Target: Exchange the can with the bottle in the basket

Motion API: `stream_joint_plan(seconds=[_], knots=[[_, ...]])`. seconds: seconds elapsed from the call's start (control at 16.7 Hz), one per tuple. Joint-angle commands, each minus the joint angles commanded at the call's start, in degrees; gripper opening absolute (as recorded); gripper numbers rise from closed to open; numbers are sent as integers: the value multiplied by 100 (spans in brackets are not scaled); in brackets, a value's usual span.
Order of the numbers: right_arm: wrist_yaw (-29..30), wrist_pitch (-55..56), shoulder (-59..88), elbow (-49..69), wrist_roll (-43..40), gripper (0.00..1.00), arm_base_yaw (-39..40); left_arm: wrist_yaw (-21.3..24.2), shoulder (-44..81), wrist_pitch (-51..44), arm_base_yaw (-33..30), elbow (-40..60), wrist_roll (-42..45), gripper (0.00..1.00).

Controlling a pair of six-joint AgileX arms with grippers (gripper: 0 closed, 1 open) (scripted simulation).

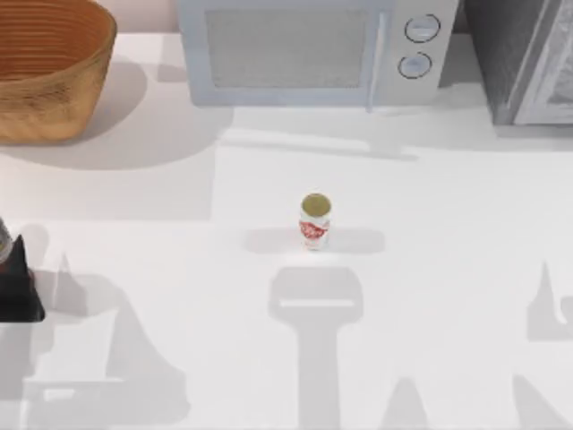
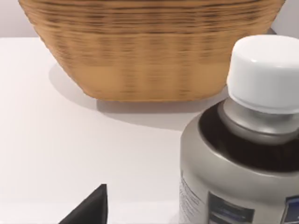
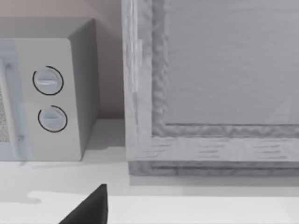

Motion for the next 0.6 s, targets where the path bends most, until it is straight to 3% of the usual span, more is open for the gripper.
stream_joint_plan(seconds=[0.6], knots=[[0, 0, 0, 0, 0, 100, 0, -312, 650, -202, -285, 637, -70, 100]])
